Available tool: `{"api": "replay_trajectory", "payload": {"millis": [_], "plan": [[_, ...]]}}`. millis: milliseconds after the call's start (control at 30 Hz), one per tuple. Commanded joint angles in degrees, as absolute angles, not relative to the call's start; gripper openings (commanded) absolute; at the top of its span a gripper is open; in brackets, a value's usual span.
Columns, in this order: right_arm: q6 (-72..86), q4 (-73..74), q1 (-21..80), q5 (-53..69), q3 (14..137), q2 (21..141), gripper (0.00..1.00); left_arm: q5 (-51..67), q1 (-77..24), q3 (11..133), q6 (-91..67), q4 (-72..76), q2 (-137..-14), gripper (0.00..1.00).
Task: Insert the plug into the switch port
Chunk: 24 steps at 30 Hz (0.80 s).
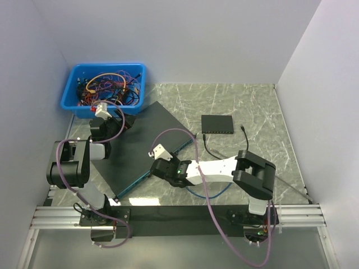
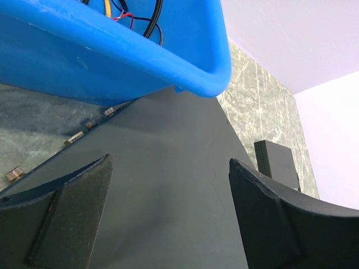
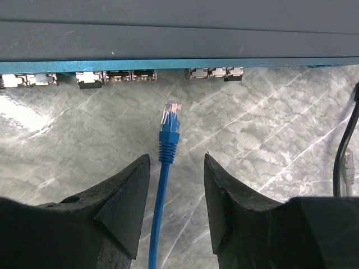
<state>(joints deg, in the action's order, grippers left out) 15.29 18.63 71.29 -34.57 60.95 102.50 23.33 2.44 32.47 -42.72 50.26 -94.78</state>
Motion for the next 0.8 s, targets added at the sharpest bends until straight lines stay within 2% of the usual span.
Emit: {"api": "replay_trajectory", "payload": {"millis": [0,200,400,433,500,533,700,767], "plan": [[13.7,20.2,71.8,-36.7,64.2,103.8,0.50,24.6,2.7,33.0,-42.7,53.2,-95.6,0.90],[13.7,20.6,71.8,-36.3,65.3,106.0,0.49,24.5,2.6,33.0,-42.7,53.2,-95.6,0.90],[14.1,19.7,71.9,-35.5,64.9,107.5,0.43,24.6,2.6,33.0,-42.7,53.1,-95.6,0.89],[14.2,19.5,72.0,-35.3,64.7,107.7,0.36,24.6,2.5,33.0,-42.7,53.0,-95.6,0.89],[14.3,18.7,71.8,-34.7,64.2,107.8,0.28,24.7,2.6,33.0,-42.7,53.0,-95.6,0.89],[14.4,18.4,71.9,-34.4,64.0,107.8,0.20,24.7,2.6,33.0,-42.7,53.0,-95.5,0.89],[14.8,16.3,71.6,-33.3,62.3,108.0,0.03,24.8,2.6,33.0,-42.7,53.1,-95.4,0.89],[15.2,15.5,71.6,-33.9,61.6,107.0,0.00,25.6,2.6,32.5,-42.7,53.9,-95.4,0.89]]}}
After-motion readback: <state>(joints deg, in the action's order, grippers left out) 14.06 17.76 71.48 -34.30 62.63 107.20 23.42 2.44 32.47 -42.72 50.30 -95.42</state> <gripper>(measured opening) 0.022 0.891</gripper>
